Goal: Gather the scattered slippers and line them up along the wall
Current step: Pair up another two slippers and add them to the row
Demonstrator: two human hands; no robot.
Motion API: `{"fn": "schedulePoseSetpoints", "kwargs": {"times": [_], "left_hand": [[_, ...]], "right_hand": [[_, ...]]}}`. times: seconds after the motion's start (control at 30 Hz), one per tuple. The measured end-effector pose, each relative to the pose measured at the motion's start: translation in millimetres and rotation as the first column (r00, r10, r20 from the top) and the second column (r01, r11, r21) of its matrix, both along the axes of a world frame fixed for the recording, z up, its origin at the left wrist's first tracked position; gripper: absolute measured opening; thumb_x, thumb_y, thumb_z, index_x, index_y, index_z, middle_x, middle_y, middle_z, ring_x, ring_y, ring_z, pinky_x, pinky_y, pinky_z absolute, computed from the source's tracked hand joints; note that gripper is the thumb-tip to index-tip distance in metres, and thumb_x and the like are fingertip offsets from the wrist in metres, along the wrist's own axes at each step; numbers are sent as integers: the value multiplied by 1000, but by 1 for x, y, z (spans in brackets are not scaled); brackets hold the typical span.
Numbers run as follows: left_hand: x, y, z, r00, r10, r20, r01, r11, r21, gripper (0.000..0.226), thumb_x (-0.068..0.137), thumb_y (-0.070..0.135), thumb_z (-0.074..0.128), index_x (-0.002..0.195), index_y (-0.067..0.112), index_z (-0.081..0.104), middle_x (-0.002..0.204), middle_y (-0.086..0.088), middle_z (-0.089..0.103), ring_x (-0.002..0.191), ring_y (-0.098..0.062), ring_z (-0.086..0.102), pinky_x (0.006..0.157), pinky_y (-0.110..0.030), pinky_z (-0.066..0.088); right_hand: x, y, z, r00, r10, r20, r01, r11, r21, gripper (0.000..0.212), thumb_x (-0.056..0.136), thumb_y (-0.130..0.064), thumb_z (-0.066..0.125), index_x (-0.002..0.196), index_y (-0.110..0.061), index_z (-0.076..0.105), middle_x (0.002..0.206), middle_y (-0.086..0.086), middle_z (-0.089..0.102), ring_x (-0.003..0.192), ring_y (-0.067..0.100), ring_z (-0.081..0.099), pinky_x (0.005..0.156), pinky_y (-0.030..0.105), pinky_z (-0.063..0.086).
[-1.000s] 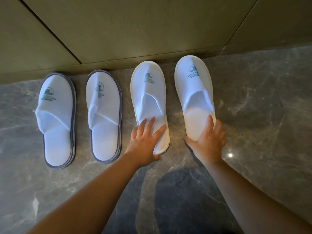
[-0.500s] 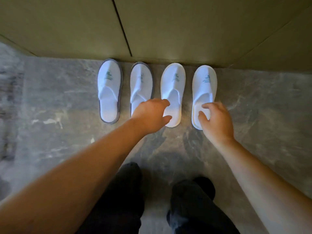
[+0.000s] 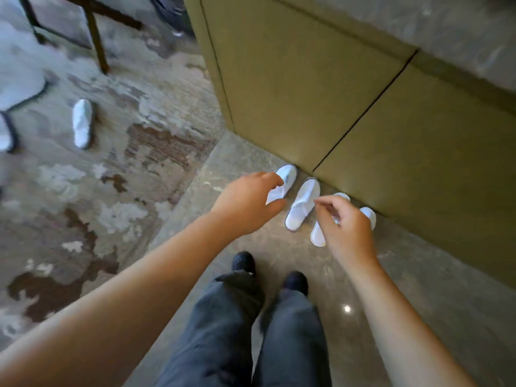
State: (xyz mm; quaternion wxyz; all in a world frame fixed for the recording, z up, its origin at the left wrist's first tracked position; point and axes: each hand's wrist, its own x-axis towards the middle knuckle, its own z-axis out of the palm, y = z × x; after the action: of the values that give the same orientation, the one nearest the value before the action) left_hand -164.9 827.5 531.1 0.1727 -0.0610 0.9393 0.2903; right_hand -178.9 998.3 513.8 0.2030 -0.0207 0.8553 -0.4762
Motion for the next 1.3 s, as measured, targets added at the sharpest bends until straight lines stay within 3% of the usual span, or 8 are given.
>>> {"fn": "schedulePoseSetpoints", "kwargs": {"times": [0.17, 0.27, 0.53, 0.67, 0.8, 1.0, 1.17, 1.3], "left_hand": [[34, -36, 51, 967, 246, -61, -247, 969, 3, 38, 87, 34, 51, 120, 17, 49, 126, -4, 56, 111, -21, 54, 85, -30, 42], [54, -53, 67, 901, 425, -87, -427, 904, -6, 37, 88, 33, 49, 122, 18, 48, 127, -3, 54, 113, -19, 52, 89, -29, 41], [141, -118, 87, 576, 808, -124, -815, 579, -12, 34, 88, 29, 50, 120, 18, 51, 125, -1, 56, 113, -18, 52, 90, -27, 41], [188, -166, 79, 370, 920, -133, -927, 374, 12, 32, 86, 26, 54, 117, 15, 54, 121, -4, 59, 108, -18, 54, 84, -24, 40], [215, -236, 64, 215, 969, -122, -975, 221, 31, 30, 86, 26, 55, 114, 16, 56, 116, -4, 61, 102, -16, 55, 79, -22, 38], [216, -403, 78, 246, 955, -168, -968, 251, 11, 33, 87, 30, 52, 118, 18, 52, 120, -2, 58, 105, -17, 53, 84, -25, 40], [192, -532, 101, 277, 930, -244, -956, 291, 24, 35, 87, 29, 52, 119, 15, 51, 123, -5, 56, 110, -21, 52, 86, -27, 39], [181, -621, 93, 235, 939, -253, -966, 254, 45, 34, 87, 28, 52, 119, 15, 51, 122, -4, 57, 110, -19, 52, 84, -23, 36]], "right_hand": [[7, -32, 41, 977, 213, 7, -213, 977, -8, 15, 87, -16, 51, 96, -17, 64, 94, -1, 64, 92, 13, 56, 70, 7, 38], [-3, -52, 54, 936, 351, 2, -351, 936, -16, 14, 86, -13, 52, 92, -17, 64, 86, -5, 63, 85, 11, 56, 65, -1, 37], [-16, -199, 91, 670, 722, -174, -739, 671, -64, 13, 86, -14, 53, 85, -26, 58, 85, -3, 62, 76, 3, 54, 62, 7, 39], [2, -301, 108, 518, 812, -268, -852, 516, -82, 11, 86, -16, 53, 89, -24, 60, 80, -6, 59, 72, -2, 53, 61, -2, 37], [23, -398, 105, 403, 867, -294, -911, 411, -38, 11, 87, -18, 52, 87, -25, 60, 75, -15, 56, 72, -1, 53, 61, 6, 40], [20, -520, 97, 408, 879, -247, -899, 435, 61, 13, 86, -14, 53, 83, -25, 59, 76, -7, 57, 70, -2, 51, 58, -4, 35], [2, -603, 91, 454, 877, -156, -884, 466, 45, 21, 86, -15, 53, 79, -35, 56, 76, -16, 60, 74, -1, 56, 59, 10, 39], [-7, -693, 74, 452, 883, -126, -888, 459, 26, 17, 87, -17, 52, 83, -32, 57, 79, -18, 60, 77, -2, 56, 57, 7, 42]]}}
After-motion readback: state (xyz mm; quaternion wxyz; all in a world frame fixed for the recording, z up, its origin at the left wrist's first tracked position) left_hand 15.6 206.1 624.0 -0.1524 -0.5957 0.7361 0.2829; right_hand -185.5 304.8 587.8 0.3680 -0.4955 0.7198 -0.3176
